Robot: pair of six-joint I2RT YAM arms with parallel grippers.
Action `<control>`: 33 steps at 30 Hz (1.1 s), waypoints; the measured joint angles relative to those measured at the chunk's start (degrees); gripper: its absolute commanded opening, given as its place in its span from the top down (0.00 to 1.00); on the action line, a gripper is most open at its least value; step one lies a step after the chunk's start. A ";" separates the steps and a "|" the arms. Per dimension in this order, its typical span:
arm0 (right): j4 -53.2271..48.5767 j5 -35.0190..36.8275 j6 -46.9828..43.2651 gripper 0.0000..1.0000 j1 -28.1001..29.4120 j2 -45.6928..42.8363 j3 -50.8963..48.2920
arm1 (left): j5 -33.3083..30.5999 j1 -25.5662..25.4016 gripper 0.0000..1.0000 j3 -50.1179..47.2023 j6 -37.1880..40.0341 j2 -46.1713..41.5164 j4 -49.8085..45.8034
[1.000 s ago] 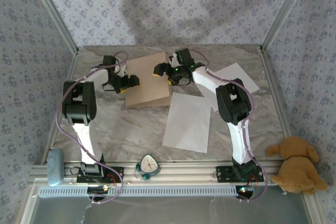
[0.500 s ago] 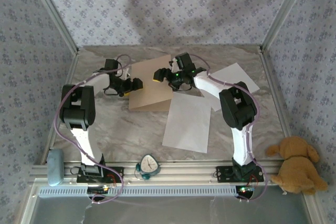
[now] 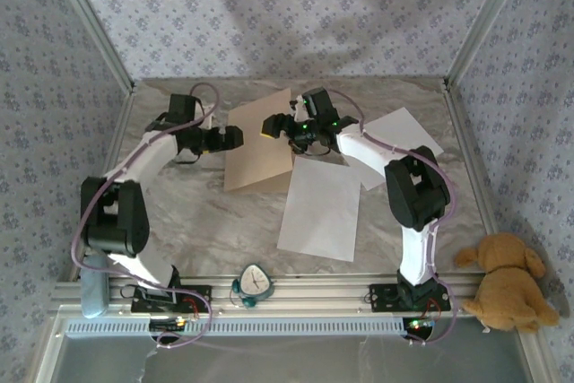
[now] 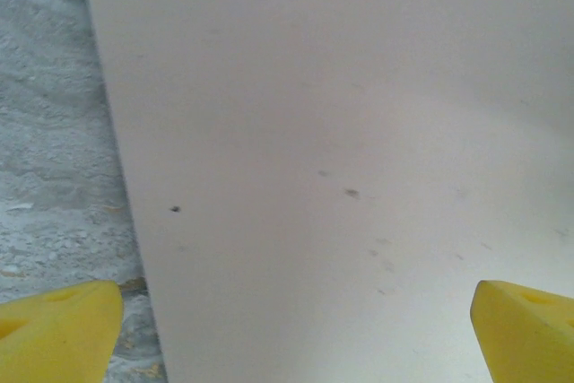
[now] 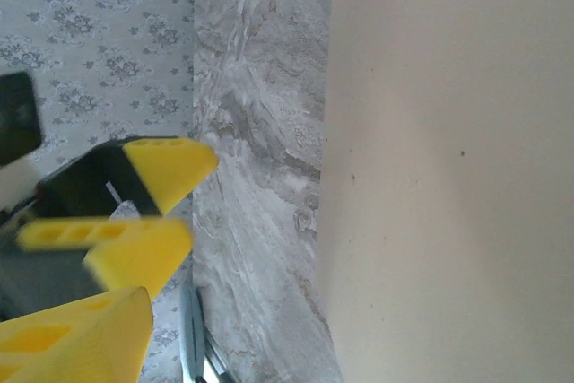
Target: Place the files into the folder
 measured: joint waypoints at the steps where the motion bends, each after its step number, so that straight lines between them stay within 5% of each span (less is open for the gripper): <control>1: 0.07 -0.02 0.15 0.16 0.02 -0.22 0.00 | -0.76 -1.33 0.00 -1.20 0.37 -1.79 0.37; 15: 5.44 -1.22 7.69 0.16 1.03 -1.68 0.00 | -18.58 -25.77 0.01 -24.30 6.23 -24.79 17.55; 26: 9.46 -1.07 15.02 0.16 4.59 -1.66 1.09 | -34.71 -29.53 0.08 -28.00 11.56 -24.41 27.87; 33: 10.56 -1.07 17.05 0.16 5.46 -1.44 3.45 | -42.10 -29.55 0.25 -28.87 16.13 -21.29 32.92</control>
